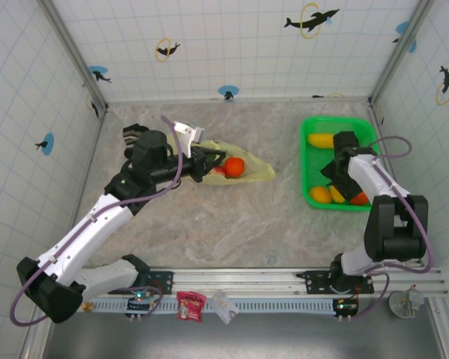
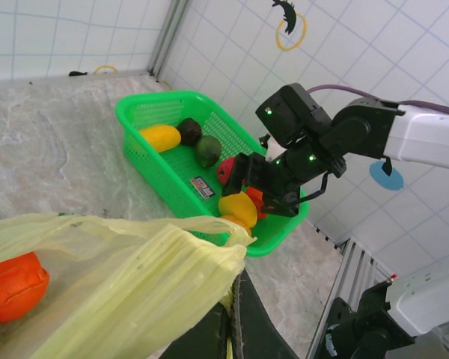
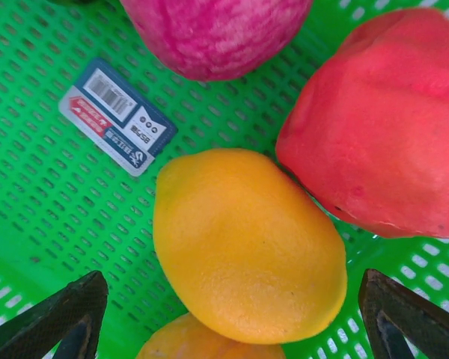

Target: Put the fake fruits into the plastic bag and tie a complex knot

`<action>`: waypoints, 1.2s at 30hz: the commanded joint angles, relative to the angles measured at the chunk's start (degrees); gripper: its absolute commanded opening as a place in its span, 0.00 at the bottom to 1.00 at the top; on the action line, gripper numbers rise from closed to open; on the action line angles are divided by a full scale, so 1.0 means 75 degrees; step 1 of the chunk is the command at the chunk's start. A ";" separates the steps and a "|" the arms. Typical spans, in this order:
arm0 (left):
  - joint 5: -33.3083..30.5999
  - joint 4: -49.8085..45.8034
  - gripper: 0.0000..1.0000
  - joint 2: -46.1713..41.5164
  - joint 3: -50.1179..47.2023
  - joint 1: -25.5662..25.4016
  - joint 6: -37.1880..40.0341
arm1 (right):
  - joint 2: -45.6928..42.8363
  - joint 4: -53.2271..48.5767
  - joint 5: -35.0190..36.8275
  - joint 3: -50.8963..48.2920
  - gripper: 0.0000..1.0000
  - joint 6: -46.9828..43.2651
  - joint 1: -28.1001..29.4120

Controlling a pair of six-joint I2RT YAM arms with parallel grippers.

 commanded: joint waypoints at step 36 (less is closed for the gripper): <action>-0.0309 -0.0086 0.00 0.0097 0.0267 -0.0012 0.0016 | -0.2988 0.7314 -0.5387 -0.1405 0.63 -0.1836 0.0810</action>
